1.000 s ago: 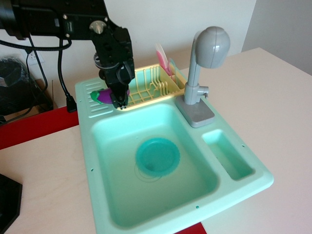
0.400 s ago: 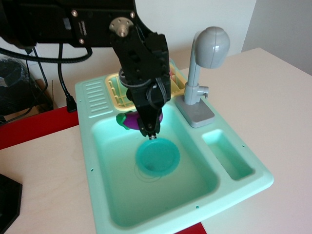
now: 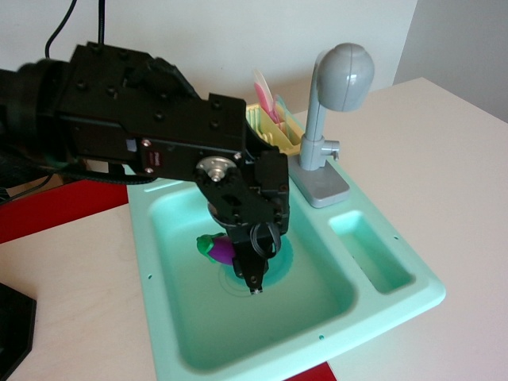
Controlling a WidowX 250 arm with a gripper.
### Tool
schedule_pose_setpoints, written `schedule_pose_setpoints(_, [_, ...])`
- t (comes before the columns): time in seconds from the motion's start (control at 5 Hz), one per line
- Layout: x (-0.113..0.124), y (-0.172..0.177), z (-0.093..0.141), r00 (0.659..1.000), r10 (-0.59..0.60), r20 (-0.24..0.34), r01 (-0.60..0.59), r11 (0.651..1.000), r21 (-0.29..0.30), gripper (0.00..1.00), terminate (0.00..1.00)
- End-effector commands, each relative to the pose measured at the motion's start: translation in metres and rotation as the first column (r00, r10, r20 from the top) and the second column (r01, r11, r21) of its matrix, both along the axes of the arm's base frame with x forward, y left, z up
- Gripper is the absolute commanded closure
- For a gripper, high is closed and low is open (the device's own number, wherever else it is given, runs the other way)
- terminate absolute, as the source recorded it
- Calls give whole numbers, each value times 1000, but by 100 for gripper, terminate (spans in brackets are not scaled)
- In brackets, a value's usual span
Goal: Put eggplant on plate
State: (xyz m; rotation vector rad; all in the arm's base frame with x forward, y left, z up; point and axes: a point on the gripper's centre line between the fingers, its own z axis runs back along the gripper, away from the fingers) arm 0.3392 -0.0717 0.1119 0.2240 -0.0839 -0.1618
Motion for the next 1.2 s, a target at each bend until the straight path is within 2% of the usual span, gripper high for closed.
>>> schedule_pose_setpoints(0.0, [7, 8, -16, 1000, 13, 24, -14, 999, 40, 100, 0])
schedule_pose_setpoints(0.2, [12, 12, -29, 1000, 21, 15, -22, 998, 51, 100, 0])
schedule_pose_setpoints(0.4, [13, 16, -26, 998, 54, 18, -54, 998, 32, 0, 0])
schedule_pose_setpoints(0.6, [1, 21, -11, 994, 92, 64, -94, 995, 25, 0, 0])
schedule_pose_setpoints(0.8, [-18, 26, 16, 991, 101, 87, -102, 995, 11, 0, 0])
schedule_pose_setpoints(1.0, [-38, 28, 51, 991, 94, 97, -94, 996, 4, 0, 100])
